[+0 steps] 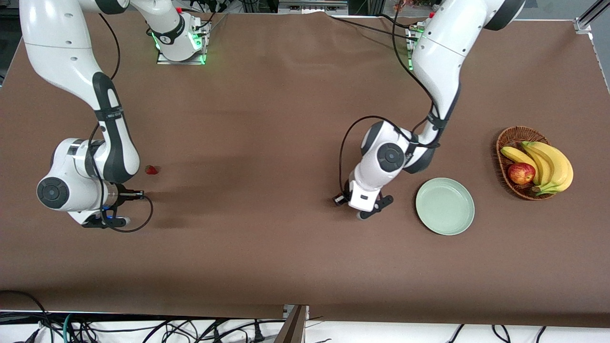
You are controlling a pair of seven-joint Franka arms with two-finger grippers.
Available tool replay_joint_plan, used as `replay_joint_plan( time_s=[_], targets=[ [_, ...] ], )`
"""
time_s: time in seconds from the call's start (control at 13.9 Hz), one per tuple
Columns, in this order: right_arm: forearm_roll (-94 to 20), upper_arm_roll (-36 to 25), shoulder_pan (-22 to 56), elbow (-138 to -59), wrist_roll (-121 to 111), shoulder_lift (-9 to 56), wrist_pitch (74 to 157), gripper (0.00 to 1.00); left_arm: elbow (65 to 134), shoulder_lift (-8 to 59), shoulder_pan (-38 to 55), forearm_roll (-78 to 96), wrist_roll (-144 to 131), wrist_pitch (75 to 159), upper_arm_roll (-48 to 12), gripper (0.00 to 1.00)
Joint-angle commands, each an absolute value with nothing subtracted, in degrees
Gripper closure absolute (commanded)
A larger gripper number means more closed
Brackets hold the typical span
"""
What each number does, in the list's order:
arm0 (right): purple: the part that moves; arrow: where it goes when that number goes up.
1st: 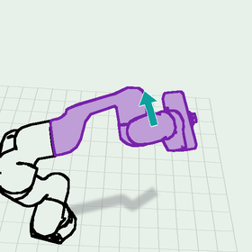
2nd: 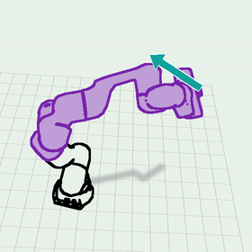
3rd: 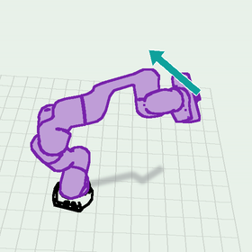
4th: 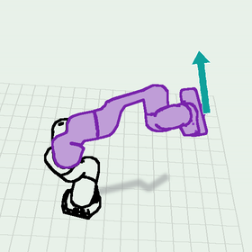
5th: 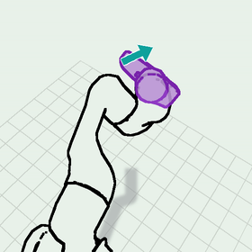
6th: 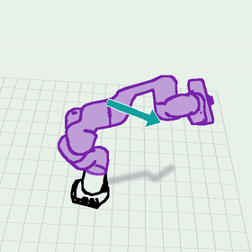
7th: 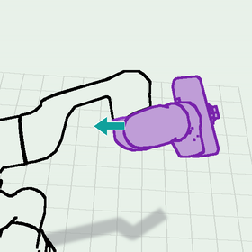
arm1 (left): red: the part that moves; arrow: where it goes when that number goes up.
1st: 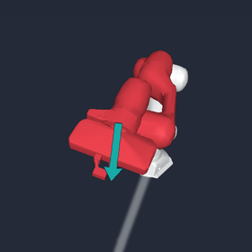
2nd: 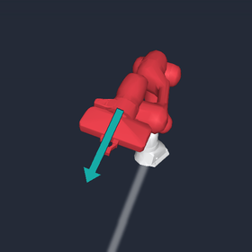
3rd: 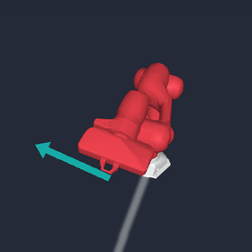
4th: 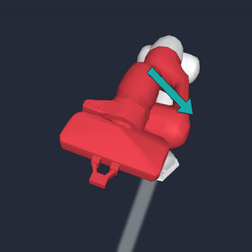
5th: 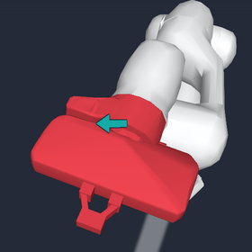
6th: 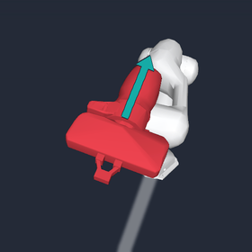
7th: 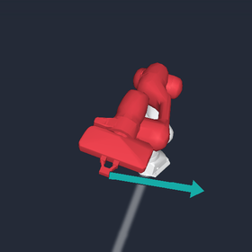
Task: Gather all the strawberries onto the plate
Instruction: 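Carry the strawberry onto the plate with the left gripper while the right gripper lifts, then set the second strawberry mid-table with the right gripper while the left gripper withdraws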
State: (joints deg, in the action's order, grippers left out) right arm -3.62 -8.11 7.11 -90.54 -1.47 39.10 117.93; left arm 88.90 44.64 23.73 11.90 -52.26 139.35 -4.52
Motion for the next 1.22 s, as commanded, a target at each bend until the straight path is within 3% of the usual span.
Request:
replay_joint_plan(
  time_s=[0.0,0.22,0.5,0.86,1.08,1.15],
  targets=[
    [-3.43,-0.29,7.03,-91.14,14.17,36.47,116.54,0.86,89.56,39.83,19.61,10.72,-49.94,129.06,-4.92,0.87],
    [-3.6,8.06,7.82,-90.35,32.9,37.09,118.72,0.86,89.82,37.1,15.14,10.72,-39.94,117.9,-4.83,0.87],
    [-3.34,15.19,12.46,-90.35,53.65,39.02,129.09,0.85,90.35,34.1,6.35,8.09,-23.34,107.68,-4.92,0.87],
    [-2.9,15.47,24.15,-89.22,81.34,44.2,148.15,0.85,92.45,35.42,-0.26,3.87,-10.92,110.73,-4.92,0.87],
    [-2.81,15.21,29.6,-81.68,90.32,49.02,150.29,0.83,98.32,35.86,-0.88,3.87,-8.7,120.45,-4.92,0.87],
    [-2.73,15.03,31.62,-78.26,92.87,51.39,150.29,0.82,99.05,35.86,-0.88,3.78,-8.35,121.98,-4.92,0.64]
  ],
)
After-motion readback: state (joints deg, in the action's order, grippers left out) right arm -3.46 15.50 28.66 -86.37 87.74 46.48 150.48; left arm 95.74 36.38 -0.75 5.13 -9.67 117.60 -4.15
